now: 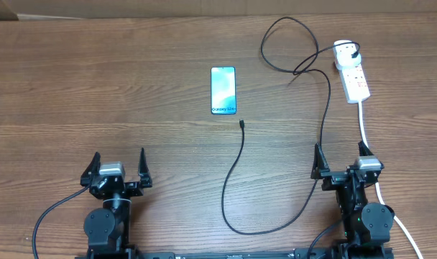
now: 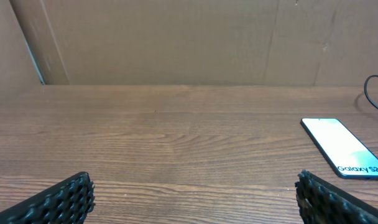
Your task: Plug charger to phone and switch on socket
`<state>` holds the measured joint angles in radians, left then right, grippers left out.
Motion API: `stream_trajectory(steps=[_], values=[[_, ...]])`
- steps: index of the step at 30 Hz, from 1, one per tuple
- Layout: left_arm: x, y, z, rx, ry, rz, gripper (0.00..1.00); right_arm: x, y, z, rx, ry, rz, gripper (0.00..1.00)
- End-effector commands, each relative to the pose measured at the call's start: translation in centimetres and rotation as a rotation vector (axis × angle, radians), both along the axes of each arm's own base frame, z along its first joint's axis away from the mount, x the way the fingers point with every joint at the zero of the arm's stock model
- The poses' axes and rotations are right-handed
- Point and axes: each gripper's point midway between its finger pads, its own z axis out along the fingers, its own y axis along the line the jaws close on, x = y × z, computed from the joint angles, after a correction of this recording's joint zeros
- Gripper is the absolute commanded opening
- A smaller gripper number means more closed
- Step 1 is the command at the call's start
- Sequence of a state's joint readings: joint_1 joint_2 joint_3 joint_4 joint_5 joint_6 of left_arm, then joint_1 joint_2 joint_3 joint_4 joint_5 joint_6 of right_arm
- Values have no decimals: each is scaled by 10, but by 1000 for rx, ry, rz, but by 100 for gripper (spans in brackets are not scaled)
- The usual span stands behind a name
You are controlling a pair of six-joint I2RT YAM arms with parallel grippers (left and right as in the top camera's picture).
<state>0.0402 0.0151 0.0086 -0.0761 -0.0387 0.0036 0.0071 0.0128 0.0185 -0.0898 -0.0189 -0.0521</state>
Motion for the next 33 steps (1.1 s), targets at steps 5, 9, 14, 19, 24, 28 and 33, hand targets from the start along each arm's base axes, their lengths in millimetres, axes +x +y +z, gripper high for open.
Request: stream_trajectory(steps=[5,9,14,19,24,28,33], values=[[0,2,1,20,-9,8,100,0,-1,-2,-2,-3,-3,100],[0,1,2,19,-10,0,99,0,-1,-2,-2,-3,-3,100],[-1,-33,4,-96,-20,-186,99,0,-1,-2,-2,-3,-3,100],[-14,-82,37,-474,-74,-479,100,0,-1,-2,-2,-3,-3,100],[-21,-83,76,-657,-191,-535,99,0,-1,-2,-2,-3,-3,100],[-38,-84,121,-720,-353,-619,100,0,-1,-2,-2,-3,-3,100],[-66,-80,168,-730,-563,-697,99,0,-1,-2,-2,-3,-3,100]])
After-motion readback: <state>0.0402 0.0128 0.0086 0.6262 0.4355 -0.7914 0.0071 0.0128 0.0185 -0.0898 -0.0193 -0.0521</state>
